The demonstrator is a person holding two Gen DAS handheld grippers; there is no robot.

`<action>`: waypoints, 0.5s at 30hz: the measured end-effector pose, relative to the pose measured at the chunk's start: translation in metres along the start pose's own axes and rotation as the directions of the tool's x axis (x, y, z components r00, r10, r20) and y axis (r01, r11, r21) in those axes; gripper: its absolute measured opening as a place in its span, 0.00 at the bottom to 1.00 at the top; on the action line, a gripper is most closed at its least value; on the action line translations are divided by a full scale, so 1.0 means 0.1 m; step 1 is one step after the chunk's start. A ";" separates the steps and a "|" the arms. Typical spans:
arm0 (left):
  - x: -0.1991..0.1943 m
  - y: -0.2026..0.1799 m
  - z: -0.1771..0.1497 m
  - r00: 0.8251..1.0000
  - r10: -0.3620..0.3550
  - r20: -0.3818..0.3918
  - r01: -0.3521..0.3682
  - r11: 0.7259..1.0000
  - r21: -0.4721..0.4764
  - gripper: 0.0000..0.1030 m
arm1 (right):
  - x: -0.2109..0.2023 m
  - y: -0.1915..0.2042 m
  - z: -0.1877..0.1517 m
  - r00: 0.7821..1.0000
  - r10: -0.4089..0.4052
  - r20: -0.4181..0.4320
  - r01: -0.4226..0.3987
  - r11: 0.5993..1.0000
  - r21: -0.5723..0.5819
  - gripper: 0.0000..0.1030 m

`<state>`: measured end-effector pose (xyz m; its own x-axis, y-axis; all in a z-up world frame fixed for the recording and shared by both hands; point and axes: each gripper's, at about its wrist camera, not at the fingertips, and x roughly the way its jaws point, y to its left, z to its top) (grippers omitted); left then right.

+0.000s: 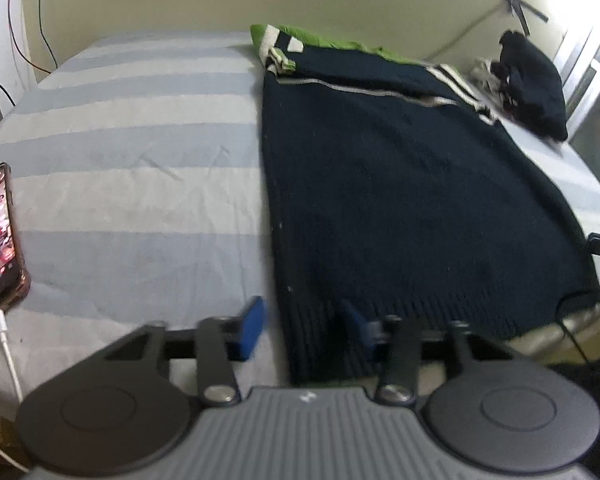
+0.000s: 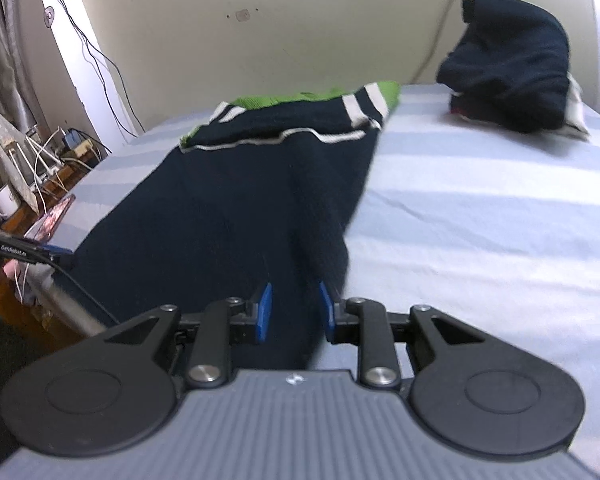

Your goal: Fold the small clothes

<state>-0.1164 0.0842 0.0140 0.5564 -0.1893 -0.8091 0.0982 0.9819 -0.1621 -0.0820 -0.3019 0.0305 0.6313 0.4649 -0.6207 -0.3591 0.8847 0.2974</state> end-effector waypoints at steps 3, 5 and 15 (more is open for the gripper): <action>-0.04 0.04 -0.03 1.000 -0.025 -0.016 0.025 0.999 -0.030 0.10 | -0.07 -0.01 -0.13 0.999 0.000 -0.037 0.000 1.000 0.009 0.29; -0.07 0.10 -0.04 0.999 -0.043 -0.010 0.043 0.997 -0.061 0.09 | -0.07 0.01 -0.21 0.997 0.029 -0.065 -0.029 1.000 0.010 0.29; -0.41 0.34 0.34 0.963 -0.197 0.185 0.228 0.960 -0.164 0.09 | -0.12 0.03 0.10 0.988 0.125 0.087 -0.124 0.992 -0.014 0.10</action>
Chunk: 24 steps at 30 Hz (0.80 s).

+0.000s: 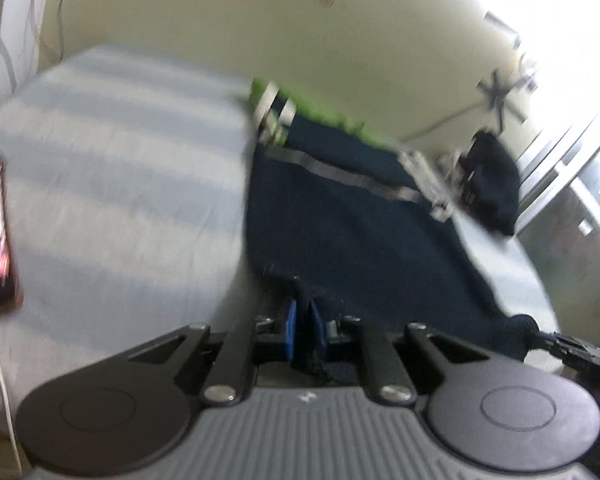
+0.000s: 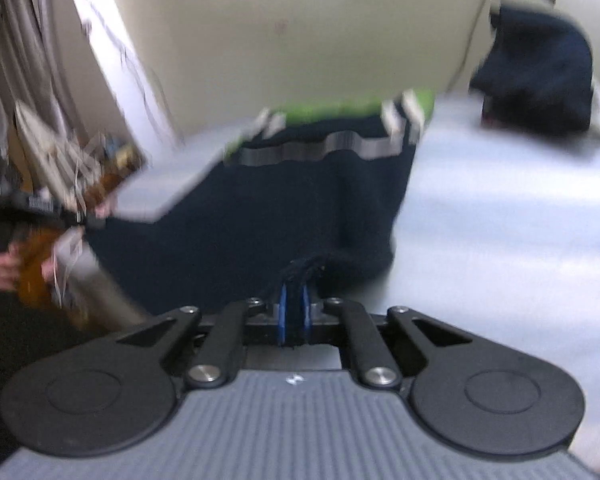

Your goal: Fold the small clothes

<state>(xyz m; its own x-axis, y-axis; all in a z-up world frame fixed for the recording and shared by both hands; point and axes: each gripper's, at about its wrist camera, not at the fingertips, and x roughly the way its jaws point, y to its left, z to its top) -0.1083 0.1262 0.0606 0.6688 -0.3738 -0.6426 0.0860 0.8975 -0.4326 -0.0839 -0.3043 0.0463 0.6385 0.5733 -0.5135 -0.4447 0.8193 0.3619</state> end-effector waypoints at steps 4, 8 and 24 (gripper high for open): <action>0.21 -0.18 0.65 0.996 0.004 0.091 -0.008 0.999 0.046 0.09 | 0.10 -0.19 0.57 0.987 -0.025 0.157 0.027 1.000 -0.008 0.10; 0.88 -0.19 1.32 0.955 0.240 0.173 -0.239 0.971 -0.027 0.37 | 0.68 -0.56 1.12 0.962 -0.160 0.223 0.153 0.987 0.047 0.24; 1.12 0.19 0.38 0.998 0.041 -0.056 -0.050 0.986 -0.159 0.56 | 0.71 -0.72 0.29 0.976 -0.200 0.084 0.195 0.979 0.066 0.48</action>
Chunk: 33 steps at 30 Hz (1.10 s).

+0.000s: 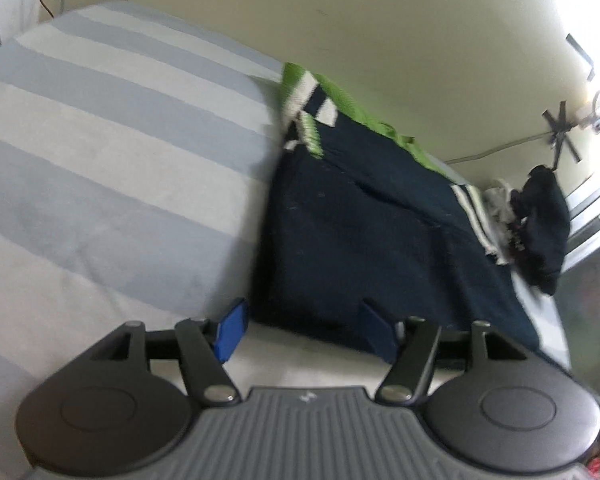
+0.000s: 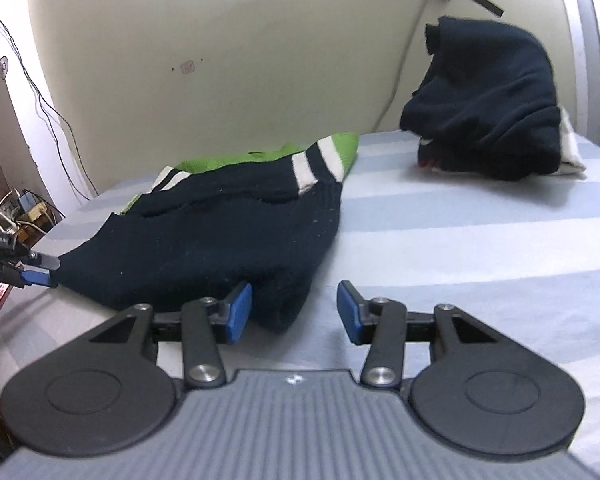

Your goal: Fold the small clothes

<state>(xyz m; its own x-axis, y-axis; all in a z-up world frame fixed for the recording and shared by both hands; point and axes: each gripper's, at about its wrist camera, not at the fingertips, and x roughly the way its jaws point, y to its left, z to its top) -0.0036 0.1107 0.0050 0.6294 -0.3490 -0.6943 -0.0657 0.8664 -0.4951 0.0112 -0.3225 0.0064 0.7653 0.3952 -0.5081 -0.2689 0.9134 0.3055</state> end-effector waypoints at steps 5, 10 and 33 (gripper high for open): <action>0.00 0.07 0.14 1.000 0.018 0.004 -0.018 0.998 -0.055 0.16 | 0.07 0.13 0.24 1.000 0.015 -0.015 -0.016 0.996 -0.091 0.08; -0.46 0.07 0.15 0.997 0.008 0.080 -0.006 1.000 -0.014 0.16 | -0.32 0.28 0.64 1.000 0.018 0.002 -0.017 0.949 -0.315 0.08; 0.21 -0.73 0.24 0.976 0.145 0.161 -0.188 0.937 0.294 0.46 | 0.36 0.46 0.62 0.994 0.102 -0.045 -0.108 0.982 -0.153 0.43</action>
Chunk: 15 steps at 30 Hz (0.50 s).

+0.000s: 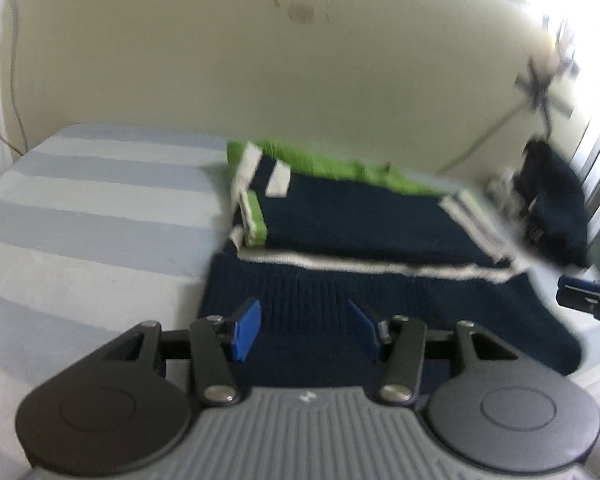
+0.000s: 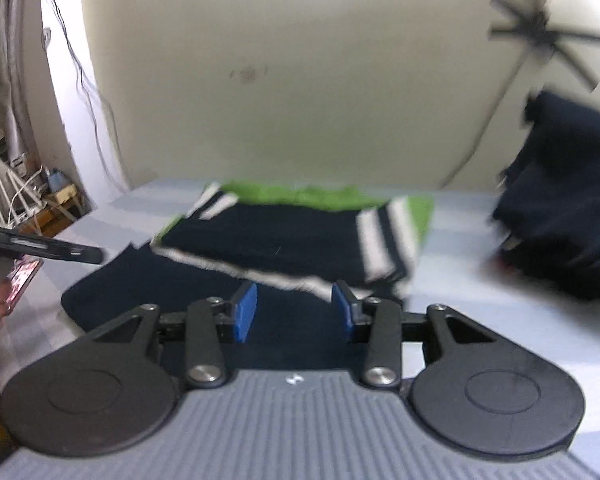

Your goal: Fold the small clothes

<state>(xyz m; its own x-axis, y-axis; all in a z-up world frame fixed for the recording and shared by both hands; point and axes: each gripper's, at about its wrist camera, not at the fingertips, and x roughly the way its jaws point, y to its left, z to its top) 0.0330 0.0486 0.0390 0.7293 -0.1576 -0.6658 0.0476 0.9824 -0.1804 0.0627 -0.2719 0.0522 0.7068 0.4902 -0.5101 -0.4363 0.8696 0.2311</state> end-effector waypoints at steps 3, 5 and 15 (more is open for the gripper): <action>0.21 0.05 -0.16 0.994 0.094 -0.050 -0.092 0.995 0.041 0.41 | 0.31 -0.08 -0.16 0.994 -0.052 -0.091 0.052 0.999 -0.004 0.41; 0.10 0.11 -0.28 0.995 0.096 -0.008 -0.095 0.993 0.074 0.38 | 0.32 -0.17 -0.26 0.994 -0.101 -0.048 0.098 0.993 -0.072 0.38; -0.11 0.17 -0.08 0.996 0.022 0.083 -0.022 1.000 0.005 0.52 | 0.14 -0.25 -0.30 0.997 -0.074 0.009 0.074 0.997 0.007 0.48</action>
<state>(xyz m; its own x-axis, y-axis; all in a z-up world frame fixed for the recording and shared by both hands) 0.0201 0.0661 0.0377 0.7840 -0.1273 -0.6076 0.0348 0.9862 -0.1618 0.0671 -0.2883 0.0146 0.7421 0.4252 -0.5182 -0.3789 0.9038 0.1990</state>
